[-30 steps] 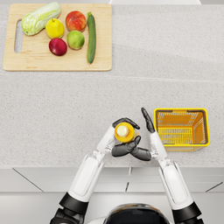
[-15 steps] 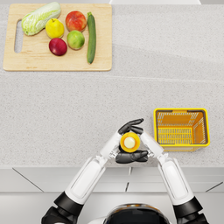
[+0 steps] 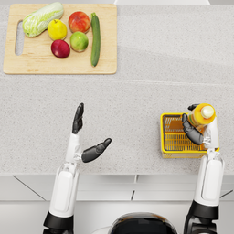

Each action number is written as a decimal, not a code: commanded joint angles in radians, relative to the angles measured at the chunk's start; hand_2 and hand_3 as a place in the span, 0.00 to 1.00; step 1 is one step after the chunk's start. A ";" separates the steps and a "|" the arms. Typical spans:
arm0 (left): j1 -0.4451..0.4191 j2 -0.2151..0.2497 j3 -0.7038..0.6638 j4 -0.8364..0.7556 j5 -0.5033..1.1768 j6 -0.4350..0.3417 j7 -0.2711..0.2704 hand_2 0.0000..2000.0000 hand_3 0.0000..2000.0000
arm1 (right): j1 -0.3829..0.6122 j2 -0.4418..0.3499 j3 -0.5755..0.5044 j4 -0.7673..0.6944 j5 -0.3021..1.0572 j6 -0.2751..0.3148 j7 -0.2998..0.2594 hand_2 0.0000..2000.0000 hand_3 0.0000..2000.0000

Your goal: Pick up the lemon tea and place it into the yellow basket

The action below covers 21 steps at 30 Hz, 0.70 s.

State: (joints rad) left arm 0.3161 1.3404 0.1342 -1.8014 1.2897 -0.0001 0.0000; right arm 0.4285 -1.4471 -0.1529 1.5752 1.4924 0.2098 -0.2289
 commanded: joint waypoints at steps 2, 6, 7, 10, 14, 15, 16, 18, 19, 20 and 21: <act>0.019 0.009 -0.033 0.023 0.000 0.000 0.000 0.00 0.00 | -0.002 0.000 -0.012 -0.135 0.000 0.007 -0.059 1.00 1.00; 0.035 0.021 -0.032 0.055 0.000 0.000 0.000 0.00 0.00 | -0.026 -0.004 0.032 -0.112 0.000 -0.076 -0.103 0.00 0.35; 0.058 0.029 -0.032 0.068 0.000 0.000 0.000 0.00 0.00 | -0.027 -0.004 0.035 -0.078 0.000 -0.114 -0.060 0.00 0.18; 0.177 0.055 -0.070 0.103 0.000 0.000 0.000 0.00 0.00 | 0.030 0.007 0.042 0.044 0.000 -0.175 0.122 0.00 0.00; 0.299 0.044 -0.165 0.177 0.000 0.000 0.000 0.00 0.00 | 0.108 0.037 -0.010 0.080 0.000 -0.200 0.201 0.00 0.00; 0.285 0.043 -0.192 0.173 0.000 0.000 0.000 0.00 0.00 | 0.102 0.037 -0.031 0.089 0.000 -0.203 0.209 0.00 0.00; 0.266 0.048 -0.208 0.168 0.000 0.000 0.000 0.00 0.00 | 0.095 0.031 -0.041 0.092 0.000 -0.205 0.214 0.00 0.00; 0.239 0.050 -0.172 0.159 0.000 0.000 0.000 0.00 0.00 | 0.070 0.025 -0.018 0.072 0.000 -0.207 0.222 0.00 0.00; 0.237 0.051 -0.184 0.161 0.000 0.000 0.000 0.00 0.00 | 0.069 0.025 -0.025 0.076 -0.001 -0.208 0.224 0.00 0.00; 0.236 0.051 -0.193 0.162 -0.001 0.000 0.000 0.00 0.00 | 0.068 0.025 -0.030 0.078 -0.001 -0.209 0.225 0.00 0.00; 0.235 0.052 -0.199 0.162 -0.001 0.000 0.000 0.00 0.00 | 0.068 0.024 -0.034 0.080 -0.001 -0.209 0.226 0.00 0.00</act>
State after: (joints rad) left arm 0.5501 1.3922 -0.0691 -1.6385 1.2891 0.0000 0.0000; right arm 0.4958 -1.4228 -0.1890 1.6562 1.4919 0.0007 -0.0020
